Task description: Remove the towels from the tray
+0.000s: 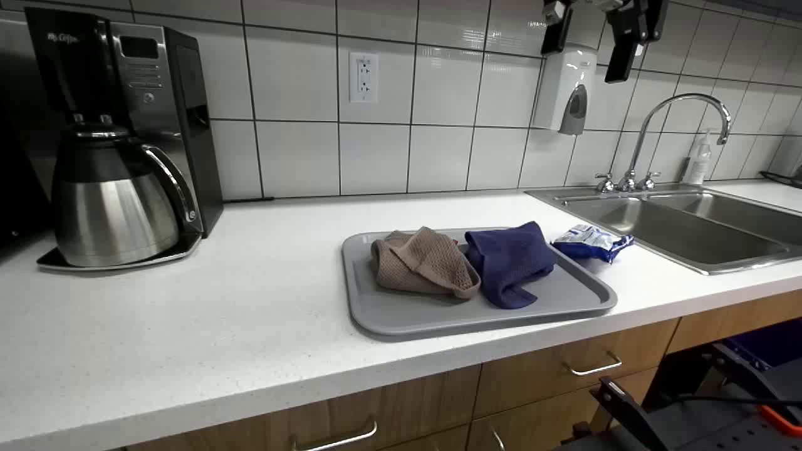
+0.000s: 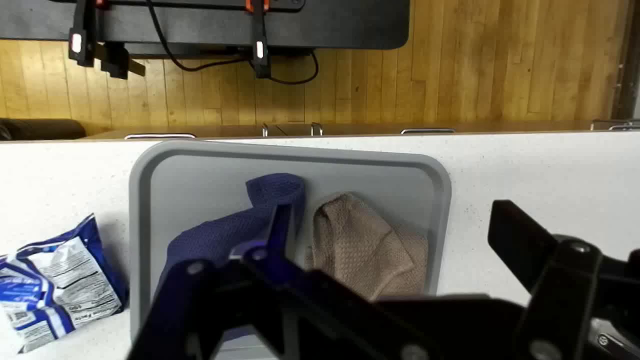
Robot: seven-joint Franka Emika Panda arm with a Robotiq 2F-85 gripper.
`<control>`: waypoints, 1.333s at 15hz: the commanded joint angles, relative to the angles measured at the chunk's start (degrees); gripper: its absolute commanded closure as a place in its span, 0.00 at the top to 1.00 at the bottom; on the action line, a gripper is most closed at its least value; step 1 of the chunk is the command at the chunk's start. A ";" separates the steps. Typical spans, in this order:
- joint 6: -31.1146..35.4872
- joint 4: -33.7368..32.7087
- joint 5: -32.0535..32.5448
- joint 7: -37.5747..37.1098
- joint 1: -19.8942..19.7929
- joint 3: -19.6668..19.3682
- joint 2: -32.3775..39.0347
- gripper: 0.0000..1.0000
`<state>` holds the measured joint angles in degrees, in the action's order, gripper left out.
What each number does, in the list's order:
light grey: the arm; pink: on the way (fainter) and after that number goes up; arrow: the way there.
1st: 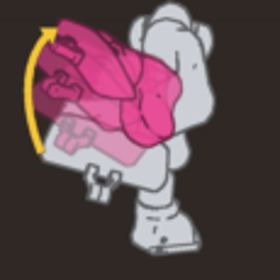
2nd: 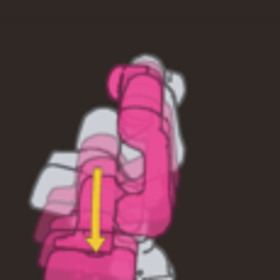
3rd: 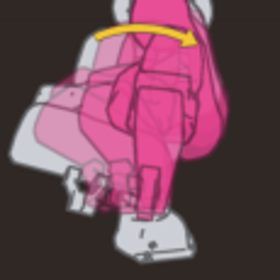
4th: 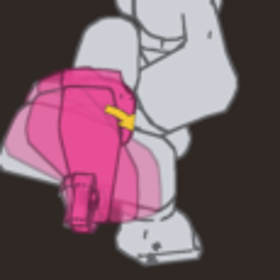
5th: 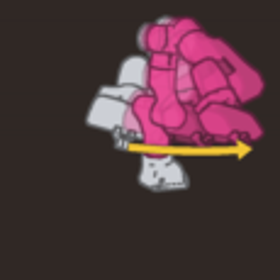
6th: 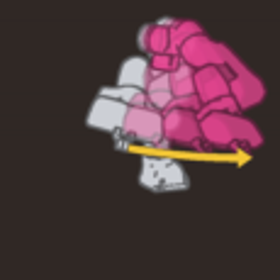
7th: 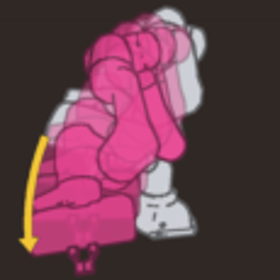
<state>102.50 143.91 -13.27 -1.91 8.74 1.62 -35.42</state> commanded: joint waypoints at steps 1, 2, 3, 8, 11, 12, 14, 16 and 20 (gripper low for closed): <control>-0.23 -0.12 -0.50 0.52 -1.16 0.95 0.08 1.00; -0.02 -0.18 -0.45 0.35 -1.08 1.22 0.25 1.00; 0.55 -0.22 -0.36 -0.10 -1.03 1.66 0.50 1.00; 5.41 -0.20 -0.35 -2.06 -0.59 4.25 1.80 1.00; 9.29 -0.09 -0.41 -3.35 -0.11 6.05 2.85 1.00; 10.54 -0.25 -0.59 -3.85 0.15 6.65 3.44 1.00; 12.74 -0.37 -0.38 -5.15 0.49 7.95 4.59 1.00; 14.72 -0.55 0.03 -6.86 0.70 9.29 5.73 1.00; 18.62 -0.68 0.79 -11.20 0.77 11.92 8.38 1.00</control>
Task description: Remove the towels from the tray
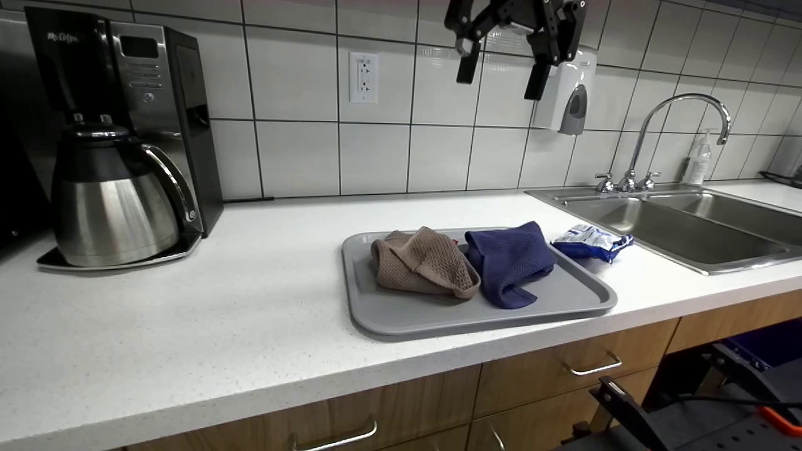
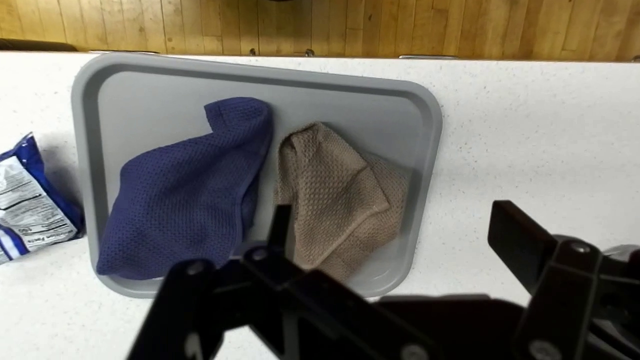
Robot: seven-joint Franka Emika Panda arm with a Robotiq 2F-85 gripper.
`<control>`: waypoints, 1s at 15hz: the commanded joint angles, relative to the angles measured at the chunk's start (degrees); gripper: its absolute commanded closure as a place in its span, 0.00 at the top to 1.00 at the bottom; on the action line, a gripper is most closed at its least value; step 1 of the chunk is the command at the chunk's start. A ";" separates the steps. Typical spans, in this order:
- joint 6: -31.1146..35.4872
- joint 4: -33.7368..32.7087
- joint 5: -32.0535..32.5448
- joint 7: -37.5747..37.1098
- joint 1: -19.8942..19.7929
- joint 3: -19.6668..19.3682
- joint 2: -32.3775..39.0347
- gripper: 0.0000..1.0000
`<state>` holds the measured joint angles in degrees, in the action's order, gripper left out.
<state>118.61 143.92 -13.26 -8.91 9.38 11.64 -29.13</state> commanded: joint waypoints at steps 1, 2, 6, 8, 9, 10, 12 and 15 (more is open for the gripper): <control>3.45 -0.50 0.97 -5.13 0.14 2.41 2.59 1.00; 4.13 -0.68 1.11 -6.29 0.09 2.92 3.49 1.00; 6.96 -0.80 1.90 -10.77 -0.13 4.52 6.56 1.00; 8.40 -0.78 2.63 -12.88 -0.29 5.12 8.06 1.00; 9.13 -0.77 2.90 -13.61 -0.29 5.19 8.78 1.00; 9.84 -0.78 3.30 -14.38 -0.34 5.26 9.65 1.00; 11.32 -0.70 3.97 -14.90 -0.32 5.05 11.29 1.00; 13.56 -0.30 4.66 -14.51 -0.14 4.54 13.46 1.00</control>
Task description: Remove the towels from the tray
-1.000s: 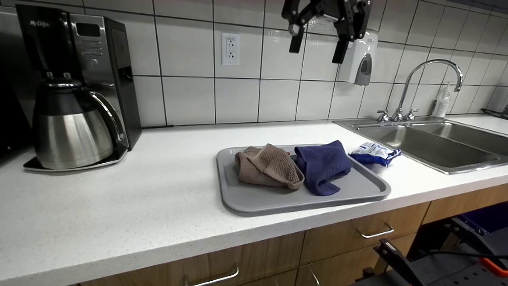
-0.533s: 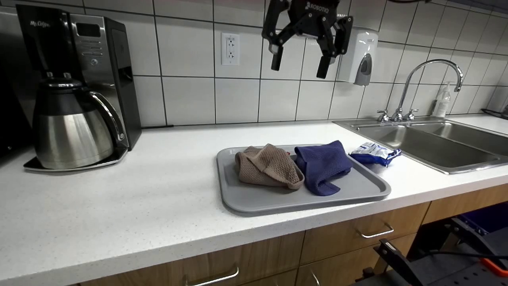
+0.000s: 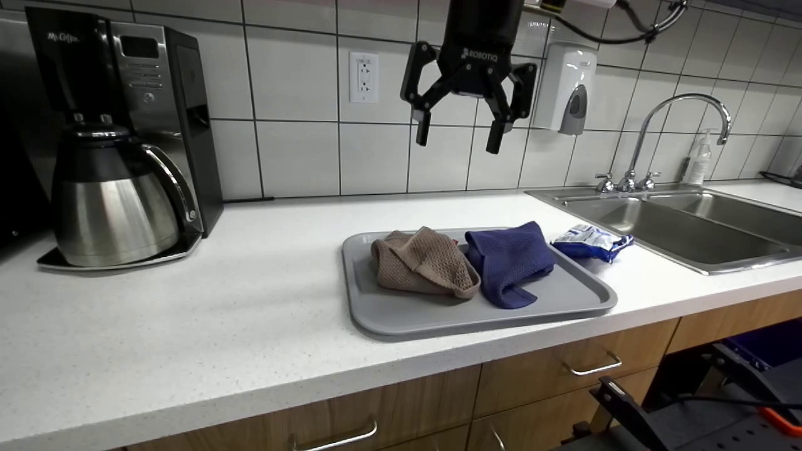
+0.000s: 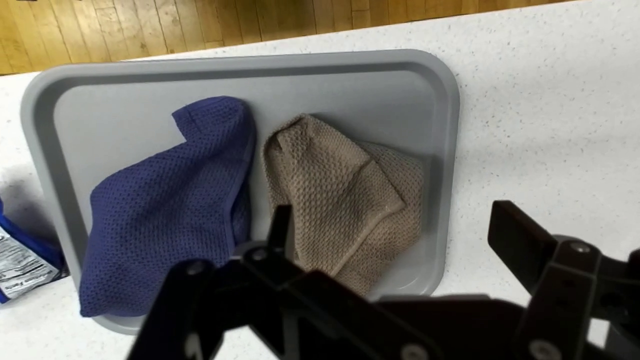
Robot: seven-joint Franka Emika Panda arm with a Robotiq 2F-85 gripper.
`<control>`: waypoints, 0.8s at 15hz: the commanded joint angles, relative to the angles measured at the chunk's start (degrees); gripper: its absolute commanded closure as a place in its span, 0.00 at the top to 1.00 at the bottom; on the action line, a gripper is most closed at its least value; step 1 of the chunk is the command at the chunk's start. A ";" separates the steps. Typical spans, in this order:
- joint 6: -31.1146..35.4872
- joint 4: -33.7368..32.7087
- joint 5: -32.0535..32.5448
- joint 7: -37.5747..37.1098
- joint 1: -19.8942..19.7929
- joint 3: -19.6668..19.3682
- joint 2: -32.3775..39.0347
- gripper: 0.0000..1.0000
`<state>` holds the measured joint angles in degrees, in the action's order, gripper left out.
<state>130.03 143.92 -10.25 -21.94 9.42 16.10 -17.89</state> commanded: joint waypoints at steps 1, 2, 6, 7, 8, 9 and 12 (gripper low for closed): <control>2.95 -0.12 1.83 -1.18 -0.14 -0.08 3.02 1.00; 3.64 0.00 2.04 -0.98 -0.09 -0.21 3.76 1.00; 6.53 0.30 3.86 -0.90 -0.14 -0.59 6.94 1.00; 7.36 0.35 4.45 -1.04 -0.16 -0.67 7.61 1.00; 8.29 0.39 5.04 -1.12 -0.14 -0.77 8.43 1.00; 9.22 0.41 5.61 -1.13 -0.09 -0.86 9.27 1.00; 12.21 0.45 7.49 -1.60 -0.03 -1.16 12.17 1.00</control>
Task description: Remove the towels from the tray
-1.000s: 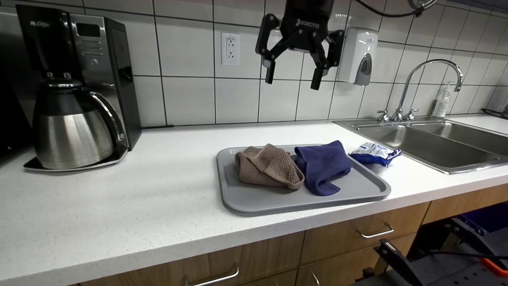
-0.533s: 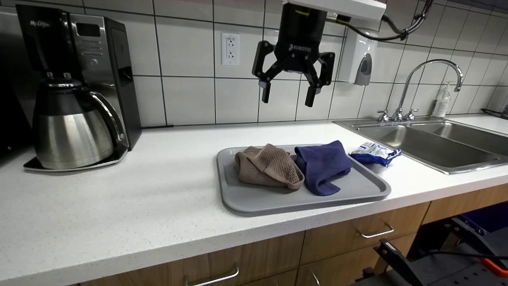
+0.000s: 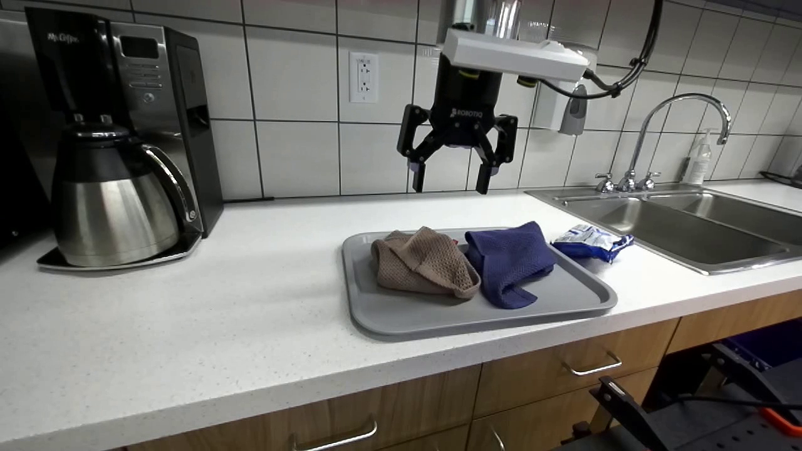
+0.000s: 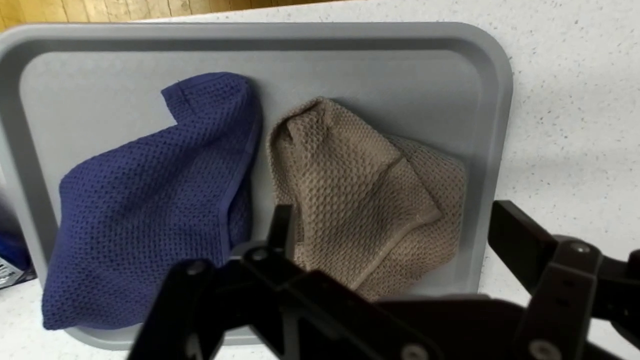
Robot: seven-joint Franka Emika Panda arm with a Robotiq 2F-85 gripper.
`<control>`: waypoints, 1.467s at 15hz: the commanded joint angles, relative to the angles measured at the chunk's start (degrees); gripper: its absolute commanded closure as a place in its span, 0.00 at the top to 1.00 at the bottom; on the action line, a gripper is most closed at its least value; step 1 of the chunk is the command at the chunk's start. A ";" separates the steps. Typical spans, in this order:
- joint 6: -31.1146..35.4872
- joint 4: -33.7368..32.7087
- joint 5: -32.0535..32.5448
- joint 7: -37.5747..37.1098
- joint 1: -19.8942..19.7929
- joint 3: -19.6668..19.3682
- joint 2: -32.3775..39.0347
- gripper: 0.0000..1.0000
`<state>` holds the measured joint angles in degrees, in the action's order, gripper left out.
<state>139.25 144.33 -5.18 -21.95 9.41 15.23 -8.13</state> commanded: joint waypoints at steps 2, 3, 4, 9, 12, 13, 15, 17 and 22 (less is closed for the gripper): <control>5.06 -0.08 3.16 -1.81 0.23 -0.49 4.52 1.00; 6.06 -0.21 3.75 -2.30 0.28 -0.56 5.63 1.00; 7.01 -0.50 4.09 -2.56 0.34 -0.73 6.81 1.00; 9.94 -1.76 5.83 -4.17 0.84 -2.03 11.52 1.00; 10.84 -2.76 7.12 -5.45 1.37 -3.05 14.28 1.00; 11.05 -3.14 7.41 -5.87 1.59 -3.45 15.07 1.00; 11.57 -4.07 6.98 -5.78 2.09 -4.15 16.77 1.00; 11.88 -5.02 6.90 -5.76 2.74 -4.93 18.35 1.00; 12.71 -6.74 6.08 -5.19 3.97 -6.50 21.82 1.00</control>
<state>151.24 139.38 0.37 -25.65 11.94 10.11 11.43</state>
